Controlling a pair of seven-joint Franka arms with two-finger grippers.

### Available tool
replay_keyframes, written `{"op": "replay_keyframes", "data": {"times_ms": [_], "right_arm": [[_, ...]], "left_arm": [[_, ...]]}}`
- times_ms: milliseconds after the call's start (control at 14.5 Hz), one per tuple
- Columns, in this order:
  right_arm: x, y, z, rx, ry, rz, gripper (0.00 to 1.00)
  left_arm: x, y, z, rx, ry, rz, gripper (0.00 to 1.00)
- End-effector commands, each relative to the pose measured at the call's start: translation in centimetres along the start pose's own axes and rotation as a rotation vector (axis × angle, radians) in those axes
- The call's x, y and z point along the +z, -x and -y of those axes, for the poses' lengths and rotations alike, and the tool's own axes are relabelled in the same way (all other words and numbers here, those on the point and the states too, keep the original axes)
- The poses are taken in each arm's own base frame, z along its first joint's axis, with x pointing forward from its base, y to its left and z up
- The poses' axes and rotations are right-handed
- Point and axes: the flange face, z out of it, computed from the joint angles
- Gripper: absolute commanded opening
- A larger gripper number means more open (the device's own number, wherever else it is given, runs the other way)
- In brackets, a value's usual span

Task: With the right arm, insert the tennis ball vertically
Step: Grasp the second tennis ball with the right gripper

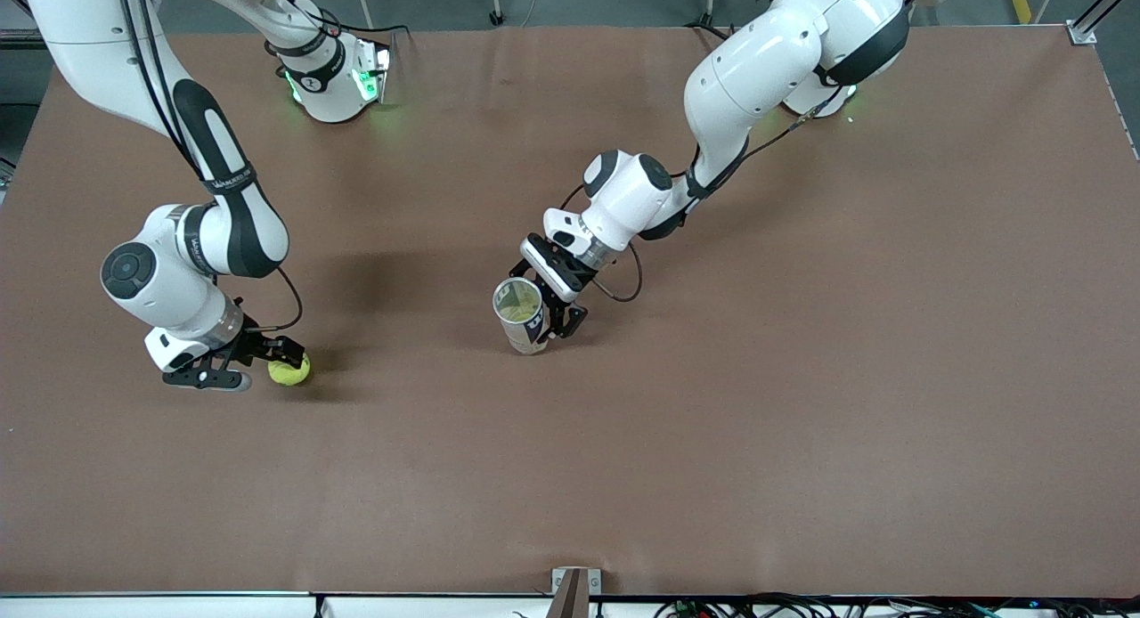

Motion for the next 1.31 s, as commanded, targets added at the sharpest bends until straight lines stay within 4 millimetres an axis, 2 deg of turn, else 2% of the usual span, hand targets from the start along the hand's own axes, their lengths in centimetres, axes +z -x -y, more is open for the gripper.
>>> {"op": "replay_keyframes", "data": {"times_ms": [0, 277, 346, 691, 899, 1106, 1176, 1245], "right_arm": [[1.0, 0.6, -0.3, -0.023, 0.009, -0.016, 1.00], [1.8, 0.9, -0.3, -0.020, 0.010, -0.001, 0.99], [2.0, 0.9, -0.2, -0.020, 0.009, 0.002, 0.96], [2.2, 0.7, -0.2, -0.013, 0.005, 0.002, 0.89], [2.4, 0.8, 0.2, -0.016, 0.002, 0.006, 0.61], [2.4, 0.9, 0.4, -0.011, 0.000, 0.007, 0.13], [2.5, 0.9, 0.5, -0.009, -0.001, 0.009, 0.02], [2.3, 0.8, 0.6, -0.008, -0.002, 0.014, 0.00]], "left_arm": [[-1.0, -0.4, 0.3, 0.005, -0.005, -0.005, 1.00], [-1.0, -0.4, 0.3, 0.007, -0.005, -0.005, 0.95], [-1.0, -0.4, 0.3, 0.007, -0.005, -0.005, 0.92], [-1.0, -0.5, 0.3, 0.006, -0.005, -0.007, 0.93], [-1.0, -0.6, 0.3, 0.008, -0.006, -0.008, 0.93], [-1.0, -0.7, 0.4, 0.015, -0.004, -0.012, 0.93], [-1.0, -0.8, 0.4, 0.020, -0.004, -0.014, 0.93], [-1.0, -0.8, 0.4, 0.020, -0.004, -0.014, 0.93]]}}
